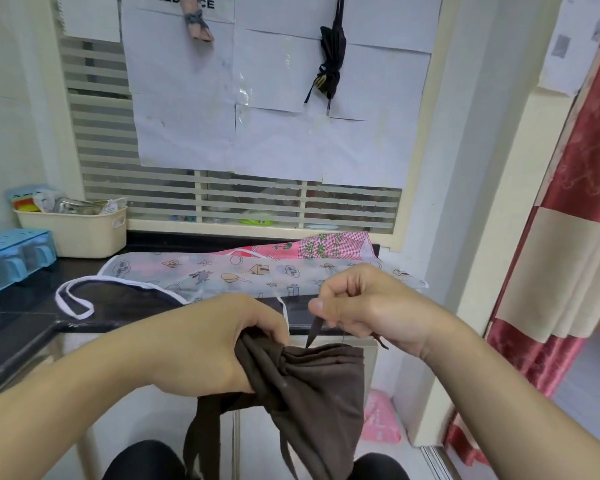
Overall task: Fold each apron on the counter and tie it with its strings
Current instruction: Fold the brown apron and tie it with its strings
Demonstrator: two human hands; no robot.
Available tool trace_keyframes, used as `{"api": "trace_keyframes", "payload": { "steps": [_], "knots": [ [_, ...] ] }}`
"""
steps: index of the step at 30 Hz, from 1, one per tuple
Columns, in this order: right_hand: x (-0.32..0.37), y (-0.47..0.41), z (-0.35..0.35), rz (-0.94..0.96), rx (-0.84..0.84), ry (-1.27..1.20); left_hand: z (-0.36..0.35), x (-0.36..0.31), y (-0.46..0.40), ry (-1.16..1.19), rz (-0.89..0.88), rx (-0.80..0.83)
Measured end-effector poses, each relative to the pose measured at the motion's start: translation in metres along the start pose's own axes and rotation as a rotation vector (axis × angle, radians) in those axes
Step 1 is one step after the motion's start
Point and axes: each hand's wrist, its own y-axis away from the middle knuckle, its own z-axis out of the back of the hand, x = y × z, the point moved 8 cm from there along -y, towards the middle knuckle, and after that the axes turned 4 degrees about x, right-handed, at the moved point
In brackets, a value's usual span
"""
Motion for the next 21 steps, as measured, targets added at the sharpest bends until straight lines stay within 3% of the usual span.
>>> {"api": "trace_keyframes", "payload": {
  "steps": [5,9,14,18,21],
  "knots": [
    [0.028,0.01,-0.002,0.062,-0.09,-0.017,0.008,0.007,0.002,-0.024,0.111,-0.072],
    [0.049,0.018,-0.016,0.106,-0.179,-0.017,0.021,0.02,0.003,0.034,0.235,-0.268],
    [0.034,0.033,-0.067,0.082,-0.242,-0.195,0.039,0.03,0.012,0.407,0.271,-0.511],
    [-0.019,0.032,-0.072,-0.086,-0.361,-0.197,0.035,0.028,0.015,0.685,0.242,-0.459],
    [-0.021,0.033,-0.054,-0.036,-0.539,-0.053,0.022,0.024,0.012,0.777,0.218,-0.344]
  ]
}}
